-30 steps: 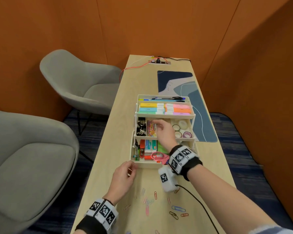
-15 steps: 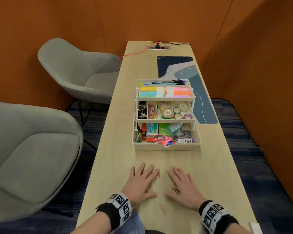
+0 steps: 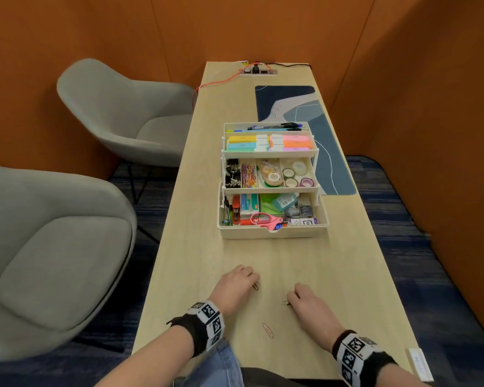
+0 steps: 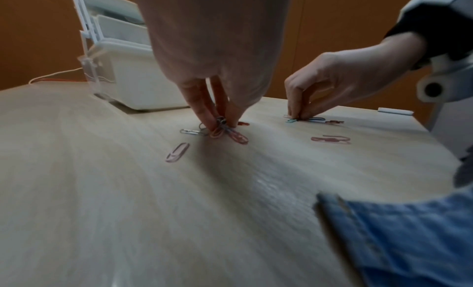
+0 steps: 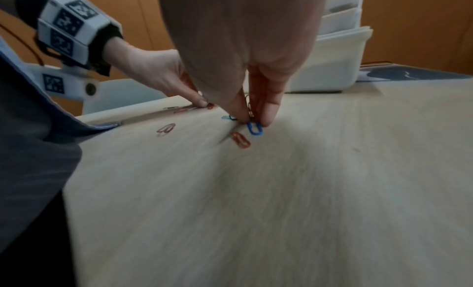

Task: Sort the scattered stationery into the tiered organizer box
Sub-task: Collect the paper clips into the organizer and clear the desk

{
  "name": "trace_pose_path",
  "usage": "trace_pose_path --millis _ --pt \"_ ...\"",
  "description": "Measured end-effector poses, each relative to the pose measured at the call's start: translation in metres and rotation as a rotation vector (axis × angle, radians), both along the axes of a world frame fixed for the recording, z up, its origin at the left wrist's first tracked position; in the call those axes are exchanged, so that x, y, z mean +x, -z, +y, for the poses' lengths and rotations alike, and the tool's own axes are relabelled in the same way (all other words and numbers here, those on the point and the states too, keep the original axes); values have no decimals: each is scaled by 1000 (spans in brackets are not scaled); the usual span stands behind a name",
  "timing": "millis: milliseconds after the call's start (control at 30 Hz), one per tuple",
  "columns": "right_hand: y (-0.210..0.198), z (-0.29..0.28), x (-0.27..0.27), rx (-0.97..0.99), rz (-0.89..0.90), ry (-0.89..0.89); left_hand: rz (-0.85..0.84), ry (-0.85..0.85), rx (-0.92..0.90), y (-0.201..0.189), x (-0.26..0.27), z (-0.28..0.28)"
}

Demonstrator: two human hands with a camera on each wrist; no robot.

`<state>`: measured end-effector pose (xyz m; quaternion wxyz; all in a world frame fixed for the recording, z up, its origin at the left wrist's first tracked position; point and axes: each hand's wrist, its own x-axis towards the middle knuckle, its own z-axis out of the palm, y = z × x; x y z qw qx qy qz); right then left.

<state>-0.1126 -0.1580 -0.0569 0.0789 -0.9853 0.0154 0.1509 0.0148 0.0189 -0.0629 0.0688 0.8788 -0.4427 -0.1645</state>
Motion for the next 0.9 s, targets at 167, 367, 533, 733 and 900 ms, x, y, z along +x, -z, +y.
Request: trace_pose_path --millis 167,367,533,733,900 --pt "0 -5 16 158 28 59 47 -22 -39 1 2 -3" --pt "-6 -24 31 478 31 355 218 -259 -311 -14 19 6" --pt "-12 -37 19 572 -18 396 268 -328 -287 -25 26 38" --pt "-3 -33 -13 419 -42 288 197 -152 -164 -9 -7 57" --pt "5 -22 -20 376 -75 225 95 -113 -113 9 -9 57"
